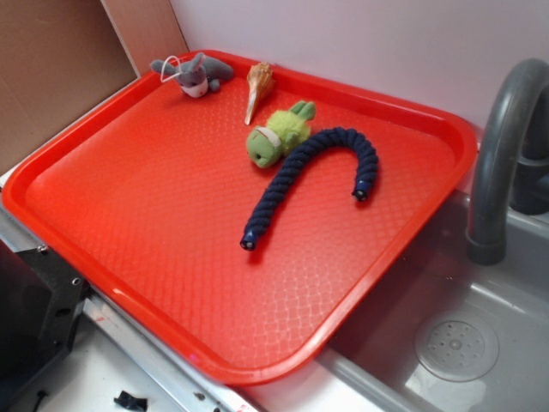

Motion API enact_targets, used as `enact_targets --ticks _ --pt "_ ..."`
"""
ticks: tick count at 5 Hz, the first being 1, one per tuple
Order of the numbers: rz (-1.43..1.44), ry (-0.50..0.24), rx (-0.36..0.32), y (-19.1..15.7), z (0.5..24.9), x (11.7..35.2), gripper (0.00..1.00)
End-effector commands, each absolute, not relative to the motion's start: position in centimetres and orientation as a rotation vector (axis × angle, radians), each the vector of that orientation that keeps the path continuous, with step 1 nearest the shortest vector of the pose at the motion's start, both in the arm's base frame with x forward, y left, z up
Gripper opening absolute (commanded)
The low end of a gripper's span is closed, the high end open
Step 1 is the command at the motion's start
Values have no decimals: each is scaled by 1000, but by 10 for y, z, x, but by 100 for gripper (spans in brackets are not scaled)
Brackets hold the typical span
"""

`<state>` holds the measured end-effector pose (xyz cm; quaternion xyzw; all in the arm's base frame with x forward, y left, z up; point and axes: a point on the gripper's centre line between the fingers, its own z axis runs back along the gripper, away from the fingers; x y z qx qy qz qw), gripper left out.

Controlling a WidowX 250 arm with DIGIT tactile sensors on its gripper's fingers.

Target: Grab the shell.

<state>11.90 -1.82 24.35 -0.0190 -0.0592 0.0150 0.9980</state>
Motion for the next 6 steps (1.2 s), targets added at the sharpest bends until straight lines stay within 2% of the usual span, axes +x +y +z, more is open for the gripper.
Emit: enact_targets --ticks 1,2,3,5,6 --pt "30 -119 -38 -18 244 119 100" --pt "120 -183 -37 -14 237 133 100" --pt "269 -323 21 -1 223 162 100" --pt "404 -548 116 32 191 225 100" --pt "405 -614 102 41 169 256 100"
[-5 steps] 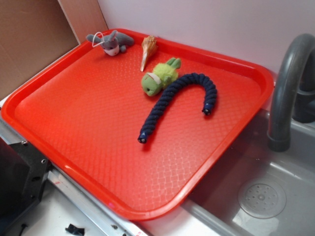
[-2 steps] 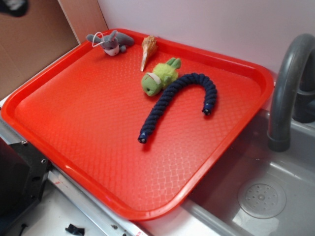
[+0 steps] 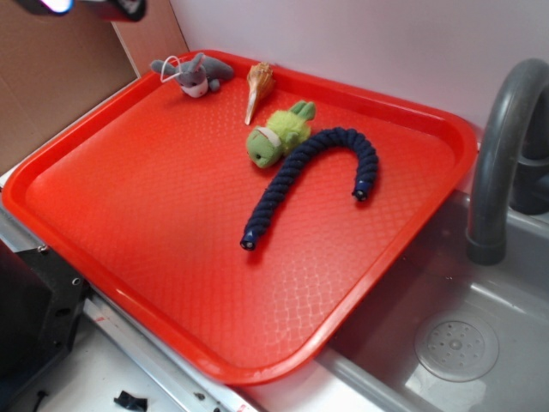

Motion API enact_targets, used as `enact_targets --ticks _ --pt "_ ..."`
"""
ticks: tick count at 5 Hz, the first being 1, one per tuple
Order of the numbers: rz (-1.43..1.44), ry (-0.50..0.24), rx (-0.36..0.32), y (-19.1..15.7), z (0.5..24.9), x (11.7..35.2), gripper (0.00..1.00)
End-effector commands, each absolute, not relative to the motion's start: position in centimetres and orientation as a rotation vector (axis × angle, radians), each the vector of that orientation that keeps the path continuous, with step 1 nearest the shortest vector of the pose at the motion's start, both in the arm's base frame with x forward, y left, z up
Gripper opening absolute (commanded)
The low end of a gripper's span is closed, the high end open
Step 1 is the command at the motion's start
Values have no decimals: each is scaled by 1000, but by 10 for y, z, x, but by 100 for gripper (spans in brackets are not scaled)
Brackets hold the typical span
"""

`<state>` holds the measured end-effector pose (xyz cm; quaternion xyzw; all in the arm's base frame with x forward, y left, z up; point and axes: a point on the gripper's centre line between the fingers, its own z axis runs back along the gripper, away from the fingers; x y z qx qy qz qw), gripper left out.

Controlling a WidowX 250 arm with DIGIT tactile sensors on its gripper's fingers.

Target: Grab the shell.

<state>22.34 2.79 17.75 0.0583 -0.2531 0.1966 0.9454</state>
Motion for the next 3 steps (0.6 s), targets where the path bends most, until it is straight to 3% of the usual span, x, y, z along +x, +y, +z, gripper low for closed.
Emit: enact_targets --ticks 1,2,3 --pt "380 -628 120 46 133 298 100" --pt "371 -618 140 46 106 321 100" --pt "353 -552 177 50 66 345 100"
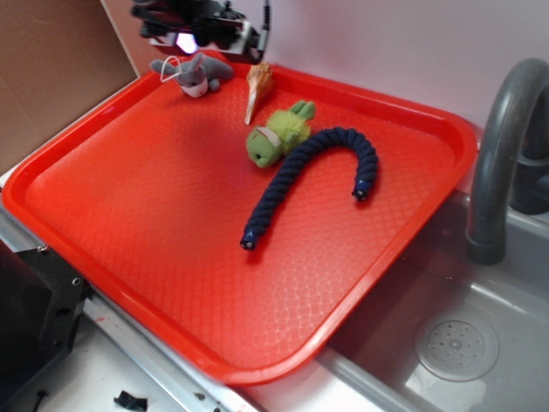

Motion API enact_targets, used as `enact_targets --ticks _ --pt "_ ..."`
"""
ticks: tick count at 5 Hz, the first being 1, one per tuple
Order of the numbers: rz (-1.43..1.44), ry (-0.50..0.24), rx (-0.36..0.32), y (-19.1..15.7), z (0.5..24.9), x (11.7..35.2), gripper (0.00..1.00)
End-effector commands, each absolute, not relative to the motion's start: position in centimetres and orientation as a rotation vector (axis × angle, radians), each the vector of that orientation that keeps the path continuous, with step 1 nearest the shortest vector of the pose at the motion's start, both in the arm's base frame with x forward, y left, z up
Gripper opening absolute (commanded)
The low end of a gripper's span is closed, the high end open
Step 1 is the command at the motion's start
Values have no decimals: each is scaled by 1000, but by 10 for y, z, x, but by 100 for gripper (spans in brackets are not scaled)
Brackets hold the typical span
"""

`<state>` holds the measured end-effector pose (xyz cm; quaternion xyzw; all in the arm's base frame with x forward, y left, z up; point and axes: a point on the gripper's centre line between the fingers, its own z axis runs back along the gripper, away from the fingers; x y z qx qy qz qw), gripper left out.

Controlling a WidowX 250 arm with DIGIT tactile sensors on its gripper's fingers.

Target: Grab the shell.

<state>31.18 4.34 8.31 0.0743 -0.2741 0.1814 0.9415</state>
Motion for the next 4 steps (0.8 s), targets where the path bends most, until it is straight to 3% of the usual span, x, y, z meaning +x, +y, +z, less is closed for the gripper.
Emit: enact_targets --ticks 1,2,3,4 --pt "366 -511 201 56 48 352 100" --pt "345 -483 212 55 33 357 100" --pt "325 -476 211 52 31 356 13" --pt "330 -471 221 49 34 352 0"
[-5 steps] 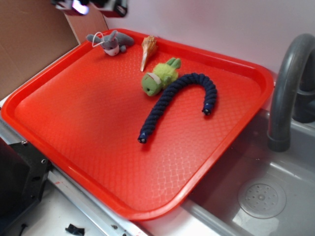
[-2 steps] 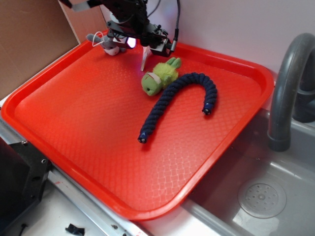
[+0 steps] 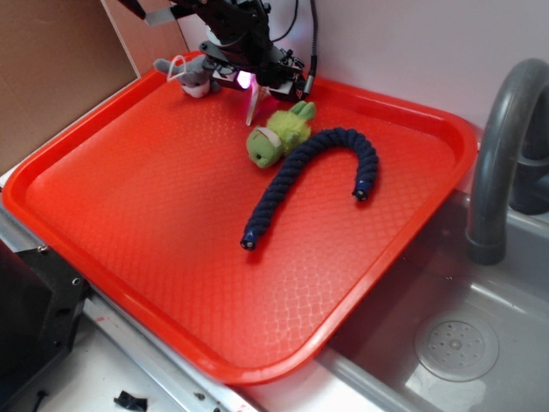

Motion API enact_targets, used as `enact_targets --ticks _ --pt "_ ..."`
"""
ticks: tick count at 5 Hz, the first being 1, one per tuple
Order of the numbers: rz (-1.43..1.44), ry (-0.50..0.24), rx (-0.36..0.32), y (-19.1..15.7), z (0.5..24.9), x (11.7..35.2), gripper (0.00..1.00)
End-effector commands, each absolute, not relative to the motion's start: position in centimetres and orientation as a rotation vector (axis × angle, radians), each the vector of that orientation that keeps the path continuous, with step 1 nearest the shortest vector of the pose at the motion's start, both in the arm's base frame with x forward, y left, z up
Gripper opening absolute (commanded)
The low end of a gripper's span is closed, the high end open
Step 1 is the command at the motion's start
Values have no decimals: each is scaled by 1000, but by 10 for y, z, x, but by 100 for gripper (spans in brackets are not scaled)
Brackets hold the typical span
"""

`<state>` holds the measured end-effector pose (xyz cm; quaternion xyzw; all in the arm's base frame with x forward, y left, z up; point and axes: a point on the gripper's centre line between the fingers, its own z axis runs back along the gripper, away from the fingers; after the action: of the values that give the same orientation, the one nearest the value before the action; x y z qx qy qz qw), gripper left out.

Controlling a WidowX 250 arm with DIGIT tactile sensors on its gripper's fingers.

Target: Grab the shell.

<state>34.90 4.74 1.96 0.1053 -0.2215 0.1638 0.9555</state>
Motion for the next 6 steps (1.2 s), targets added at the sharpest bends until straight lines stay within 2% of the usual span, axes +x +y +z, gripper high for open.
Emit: enact_targets --ticks 1,2,4,5,6 --pt "353 -423 232 44 55 342 0" --pt "337 -406 231 23 102 320 0" --pt "294 -346 40 3 184 269 0" --pt "257 -315 -38 -3 210 243 0" --pt "258 -319 -37 -8 221 226 0"
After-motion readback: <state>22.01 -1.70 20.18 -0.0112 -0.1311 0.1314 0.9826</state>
